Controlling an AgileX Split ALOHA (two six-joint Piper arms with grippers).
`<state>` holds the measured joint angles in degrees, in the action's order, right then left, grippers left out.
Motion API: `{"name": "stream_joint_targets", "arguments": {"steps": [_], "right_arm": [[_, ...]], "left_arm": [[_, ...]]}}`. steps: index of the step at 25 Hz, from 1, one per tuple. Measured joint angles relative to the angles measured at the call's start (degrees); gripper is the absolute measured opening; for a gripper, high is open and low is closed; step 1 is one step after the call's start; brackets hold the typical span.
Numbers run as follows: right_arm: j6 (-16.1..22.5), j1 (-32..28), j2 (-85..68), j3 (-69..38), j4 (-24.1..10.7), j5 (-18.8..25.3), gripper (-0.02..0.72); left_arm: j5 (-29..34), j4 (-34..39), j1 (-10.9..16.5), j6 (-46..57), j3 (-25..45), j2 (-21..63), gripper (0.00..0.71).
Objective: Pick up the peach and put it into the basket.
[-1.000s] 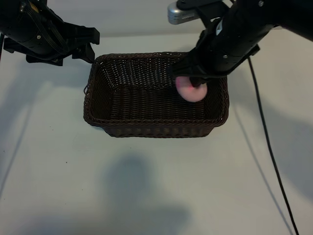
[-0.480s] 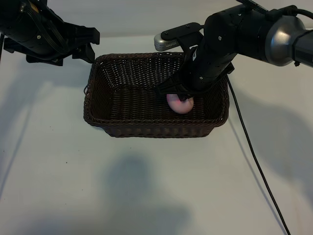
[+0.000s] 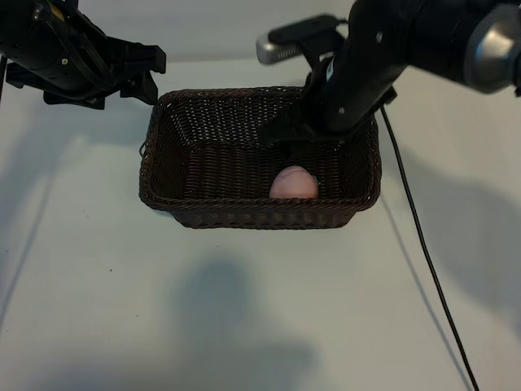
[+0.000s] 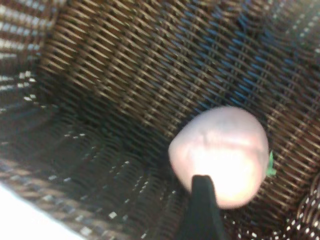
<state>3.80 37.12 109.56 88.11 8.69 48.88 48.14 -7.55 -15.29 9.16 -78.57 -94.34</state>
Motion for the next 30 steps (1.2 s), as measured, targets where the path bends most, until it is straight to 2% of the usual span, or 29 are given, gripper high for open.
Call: {"name": "stream_joint_targets", "arguments": {"steps": [6, 14, 18, 30], "right_arm": [[1.06, -2.71, -1.08, 4.68, -2.3, 7.45, 0.544], [1.49, -11.66, -1.08, 4.94, -5.88, 15.11, 0.531], [1.49, -13.51, -1.08, 4.99, -6.17, 16.45, 0.531], [1.49, -13.51, -1.08, 4.99, -7.32, 17.12, 0.53]], "left_arm": [[-0.05, 0.0, 0.0, 0.0, 0.0, 0.0, 0.591], [-0.05, 0.0, 0.0, 0.0, 0.0, 0.0, 0.591], [-0.05, 0.0, 0.0, 0.0, 0.0, 0.0, 0.591], [-0.05, 0.0, 0.0, -0.05, 0.0, 0.0, 0.591]]}}
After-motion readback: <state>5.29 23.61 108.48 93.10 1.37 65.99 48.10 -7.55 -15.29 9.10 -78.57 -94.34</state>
